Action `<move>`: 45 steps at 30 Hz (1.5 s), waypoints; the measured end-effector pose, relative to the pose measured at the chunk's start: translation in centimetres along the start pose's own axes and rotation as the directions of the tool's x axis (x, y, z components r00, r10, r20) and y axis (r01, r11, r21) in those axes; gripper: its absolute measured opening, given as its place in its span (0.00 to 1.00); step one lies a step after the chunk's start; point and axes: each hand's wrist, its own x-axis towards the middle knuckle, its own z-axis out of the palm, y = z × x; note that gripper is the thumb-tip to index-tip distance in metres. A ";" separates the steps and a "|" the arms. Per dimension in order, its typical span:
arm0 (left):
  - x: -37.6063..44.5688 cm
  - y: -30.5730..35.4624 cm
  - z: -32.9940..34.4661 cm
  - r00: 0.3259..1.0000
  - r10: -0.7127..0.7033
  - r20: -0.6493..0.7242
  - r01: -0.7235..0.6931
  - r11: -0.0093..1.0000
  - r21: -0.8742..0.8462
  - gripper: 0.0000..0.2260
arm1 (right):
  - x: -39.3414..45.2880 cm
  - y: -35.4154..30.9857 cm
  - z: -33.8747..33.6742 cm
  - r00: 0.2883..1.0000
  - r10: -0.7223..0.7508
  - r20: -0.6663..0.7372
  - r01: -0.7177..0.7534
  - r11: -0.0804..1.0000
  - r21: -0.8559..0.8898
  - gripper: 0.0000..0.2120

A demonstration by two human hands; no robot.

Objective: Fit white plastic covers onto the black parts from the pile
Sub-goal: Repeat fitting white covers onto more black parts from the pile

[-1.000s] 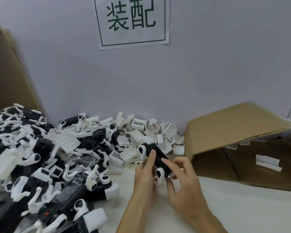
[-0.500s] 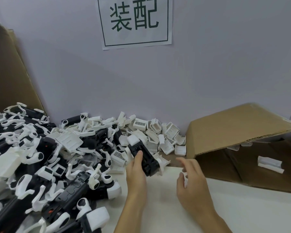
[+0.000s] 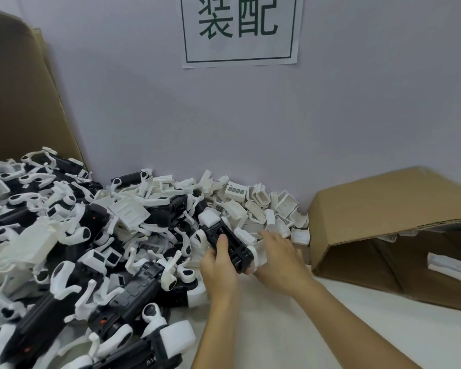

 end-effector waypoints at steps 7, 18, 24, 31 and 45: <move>0.0 0.3 0.1 0.999 0.024 0.035 -0.023 0.999 -0.025 0.14 | -0.8 0.8 0.1 0.946 0.078 -0.314 0.041 0.934 0.355 0.24; -1.1 -0.1 0.9 0.981 -0.029 0.190 0.024 0.999 0.029 0.14 | -6.4 2.8 0.0 0.910 0.399 -0.109 -0.044 0.355 0.934 0.13; -1.7 -0.5 1.2 0.969 -0.027 0.244 0.009 0.997 0.074 0.14 | -7.3 2.7 -0.3 0.954 0.237 -0.182 0.010 0.582 0.813 0.13; -1.3 -0.6 0.9 0.971 -0.010 0.238 -0.012 0.996 0.090 0.15 | -7.0 3.8 -0.2 0.927 0.274 -0.255 -0.021 0.718 0.696 0.05; -1.2 -1.0 0.8 0.976 0.008 0.216 -0.036 0.992 0.123 0.11 | -7.9 4.5 -0.3 0.962 0.006 -0.272 0.024 0.994 0.105 0.13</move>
